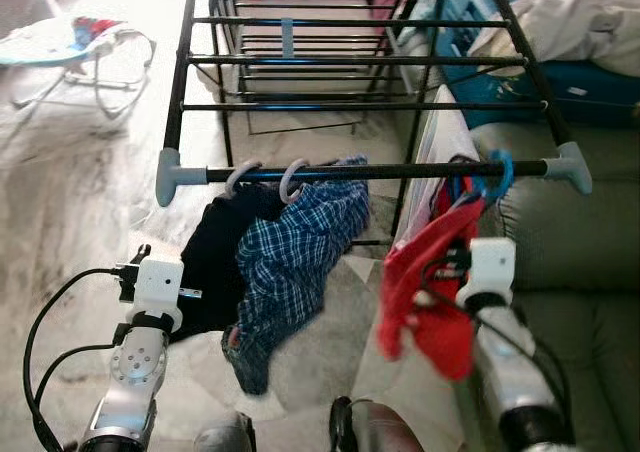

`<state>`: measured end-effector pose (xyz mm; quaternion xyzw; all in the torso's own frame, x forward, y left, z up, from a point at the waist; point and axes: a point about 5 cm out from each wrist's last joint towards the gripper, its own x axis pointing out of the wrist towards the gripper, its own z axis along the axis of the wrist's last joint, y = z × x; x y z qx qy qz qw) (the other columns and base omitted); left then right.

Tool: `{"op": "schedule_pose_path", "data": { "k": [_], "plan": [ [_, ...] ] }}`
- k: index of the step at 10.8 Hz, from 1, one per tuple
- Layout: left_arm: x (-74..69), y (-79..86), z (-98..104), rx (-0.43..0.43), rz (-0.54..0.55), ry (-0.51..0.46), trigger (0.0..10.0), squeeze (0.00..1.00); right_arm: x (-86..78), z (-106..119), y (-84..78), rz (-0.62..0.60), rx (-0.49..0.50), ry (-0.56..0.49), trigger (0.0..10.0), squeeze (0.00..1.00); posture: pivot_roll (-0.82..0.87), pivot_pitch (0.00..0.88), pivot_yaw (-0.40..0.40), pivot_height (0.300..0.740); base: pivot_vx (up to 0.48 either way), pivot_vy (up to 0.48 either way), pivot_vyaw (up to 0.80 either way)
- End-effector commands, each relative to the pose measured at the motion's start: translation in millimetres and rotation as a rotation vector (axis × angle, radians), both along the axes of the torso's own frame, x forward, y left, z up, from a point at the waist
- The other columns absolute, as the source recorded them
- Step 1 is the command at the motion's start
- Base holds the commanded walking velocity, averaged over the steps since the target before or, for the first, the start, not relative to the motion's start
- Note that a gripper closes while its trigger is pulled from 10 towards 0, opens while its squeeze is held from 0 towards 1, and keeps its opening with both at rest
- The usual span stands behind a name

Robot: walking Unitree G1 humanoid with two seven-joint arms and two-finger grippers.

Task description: Hang hanger

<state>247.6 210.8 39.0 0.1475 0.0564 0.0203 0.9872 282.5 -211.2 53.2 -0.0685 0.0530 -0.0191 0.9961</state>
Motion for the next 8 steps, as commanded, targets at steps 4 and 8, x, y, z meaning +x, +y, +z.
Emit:
{"op": "schedule_pose_path", "data": {
  "k": [4,8],
  "plan": [
    [-2.2,-3.6,-4.9,-0.006,-0.002,0.025,10.0,0.00,26.2,-2.2,-32.0,-0.022,0.034,0.325,10.0,0.00,0.01,0.126,-0.057,0.740,0.000,0.000,0.00],
    [-9.8,-2.2,-9.9,-0.012,0.013,0.046,10.0,0.00,3.0,-29.1,-30.2,0.005,0.141,0.470,10.0,1.00,0.01,0.131,-0.062,0.740,0.000,0.000,0.00]
  ]
}}
